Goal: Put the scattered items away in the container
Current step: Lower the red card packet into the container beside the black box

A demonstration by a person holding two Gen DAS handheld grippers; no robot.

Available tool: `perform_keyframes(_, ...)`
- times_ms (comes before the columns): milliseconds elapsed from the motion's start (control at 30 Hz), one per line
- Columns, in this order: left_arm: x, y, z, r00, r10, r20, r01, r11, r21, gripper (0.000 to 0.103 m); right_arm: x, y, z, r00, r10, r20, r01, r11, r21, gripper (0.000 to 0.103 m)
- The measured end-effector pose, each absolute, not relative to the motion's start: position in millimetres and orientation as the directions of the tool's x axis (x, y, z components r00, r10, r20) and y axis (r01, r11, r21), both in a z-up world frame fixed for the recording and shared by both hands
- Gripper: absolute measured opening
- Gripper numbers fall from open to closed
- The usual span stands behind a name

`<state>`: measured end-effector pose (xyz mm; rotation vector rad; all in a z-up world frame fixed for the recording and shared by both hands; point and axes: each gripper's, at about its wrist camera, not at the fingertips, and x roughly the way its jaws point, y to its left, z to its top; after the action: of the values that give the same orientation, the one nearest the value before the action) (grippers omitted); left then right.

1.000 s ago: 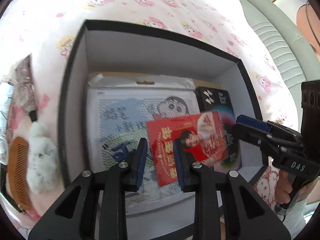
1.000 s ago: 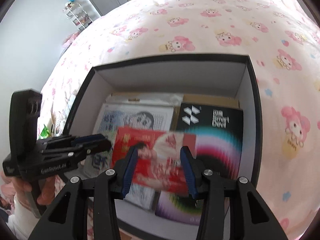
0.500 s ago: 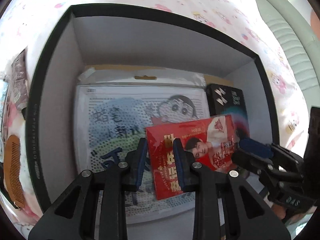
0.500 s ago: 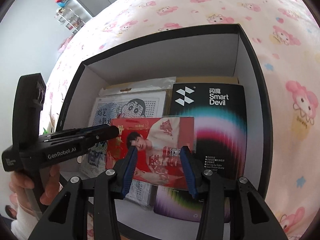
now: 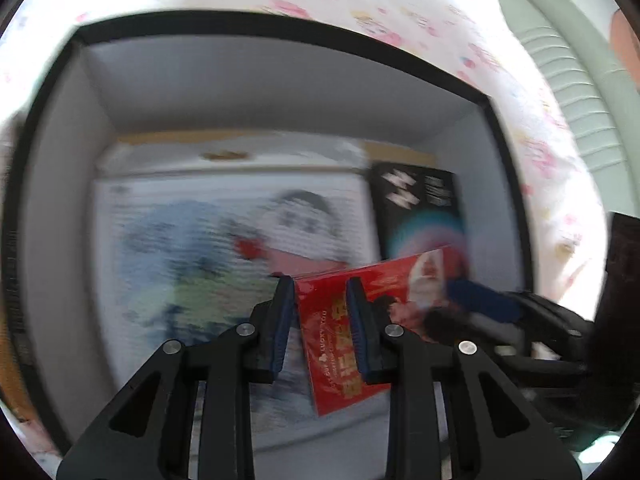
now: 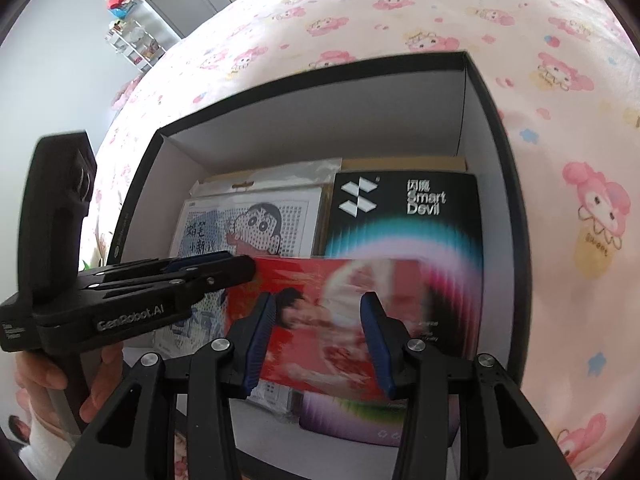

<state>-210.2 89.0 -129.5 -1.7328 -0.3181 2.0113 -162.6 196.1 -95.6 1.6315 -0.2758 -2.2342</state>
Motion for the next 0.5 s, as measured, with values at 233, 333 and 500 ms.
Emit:
perform_keyframes(233,-217,83,-133,-0.126,0.474,-0.872,-0.164,-0.876,-0.453,0.025,-160,200,-95,-0.268,-0.429,-0.863,0.162,-0.903,0.398,0.041)
perform_keyframes(333,-214,85,-135,-0.086,0.511,-0.855,-0.171,-0.853,-0.493,0.024,-161,199,-96,-0.267,-0.424,-0.865,0.162,-0.905,0.394,0.041)
perform_keyframes(500,-207,65,-143,-0.052,0.594,-0.803,-0.107,-0.803,-0.587,0.023,-155,198,-100,-0.256,-0.428,-0.867,0.154,-0.903,0.4,0.04)
